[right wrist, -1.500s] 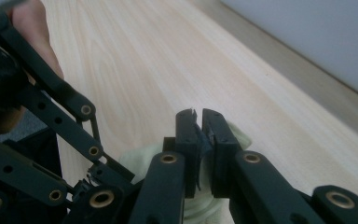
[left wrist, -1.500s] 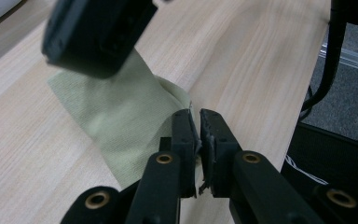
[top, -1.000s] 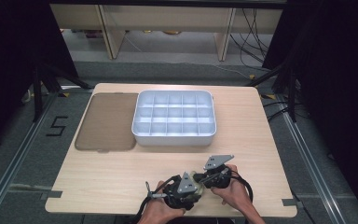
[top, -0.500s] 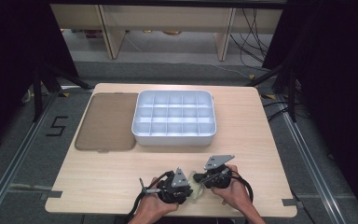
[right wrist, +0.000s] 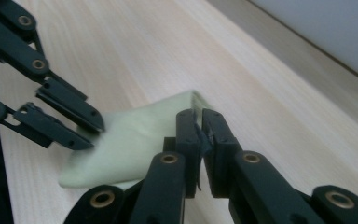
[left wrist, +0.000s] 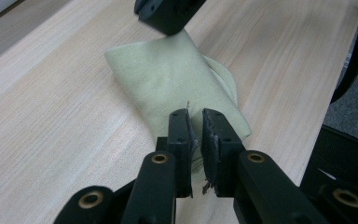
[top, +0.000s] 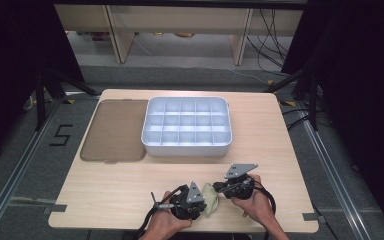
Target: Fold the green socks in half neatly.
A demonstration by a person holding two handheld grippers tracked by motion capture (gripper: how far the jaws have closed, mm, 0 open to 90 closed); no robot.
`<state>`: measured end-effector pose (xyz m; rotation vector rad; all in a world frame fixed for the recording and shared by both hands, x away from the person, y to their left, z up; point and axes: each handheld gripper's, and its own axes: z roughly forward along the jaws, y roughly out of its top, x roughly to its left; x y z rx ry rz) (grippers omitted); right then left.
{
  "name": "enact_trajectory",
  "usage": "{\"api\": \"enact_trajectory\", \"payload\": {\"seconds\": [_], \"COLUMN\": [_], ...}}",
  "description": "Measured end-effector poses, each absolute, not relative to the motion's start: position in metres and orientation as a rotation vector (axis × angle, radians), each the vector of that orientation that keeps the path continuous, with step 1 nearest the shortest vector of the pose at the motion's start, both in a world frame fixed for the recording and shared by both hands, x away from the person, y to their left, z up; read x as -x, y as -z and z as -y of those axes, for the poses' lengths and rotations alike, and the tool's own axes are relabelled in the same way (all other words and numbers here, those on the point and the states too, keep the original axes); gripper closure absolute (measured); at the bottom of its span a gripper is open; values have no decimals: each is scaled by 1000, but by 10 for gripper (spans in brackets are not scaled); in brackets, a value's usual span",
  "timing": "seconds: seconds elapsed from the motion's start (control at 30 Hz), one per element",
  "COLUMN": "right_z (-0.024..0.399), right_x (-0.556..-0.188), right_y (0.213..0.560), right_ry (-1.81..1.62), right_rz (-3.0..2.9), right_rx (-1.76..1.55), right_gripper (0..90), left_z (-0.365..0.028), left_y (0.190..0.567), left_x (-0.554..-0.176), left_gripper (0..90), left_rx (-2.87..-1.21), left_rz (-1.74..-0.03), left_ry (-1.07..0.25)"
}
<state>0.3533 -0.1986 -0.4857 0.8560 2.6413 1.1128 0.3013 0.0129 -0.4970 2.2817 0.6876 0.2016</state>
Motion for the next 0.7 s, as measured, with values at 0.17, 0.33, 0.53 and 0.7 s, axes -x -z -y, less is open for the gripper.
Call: {"api": "enact_trajectory", "payload": {"seconds": [0.17, 0.33, 0.53, 0.7], "right_z": [205, 204, 192, 185], "right_x": [-354, -355, -355, -356], "right_y": [480, 472, 474, 480], "right_ry": [-1143, -1213, -1200, -1182], "right_rz": [-2606, -2590, -2625, -2640], "right_rx": [-869, -889, -896, -945], "right_gripper": [855, 808, 685, 623], "left_z": [-13, -13, -12, -11], "left_y": [497, 496, 495, 495], "left_x": [-301, -303, -301, -300], "left_gripper": [807, 806, 802, 802], "left_rx": [-2282, -2298, -2314, -2311], "left_rz": [-690, -656, -652, -652], "left_ry": [-202, -228, -244, -253]}}
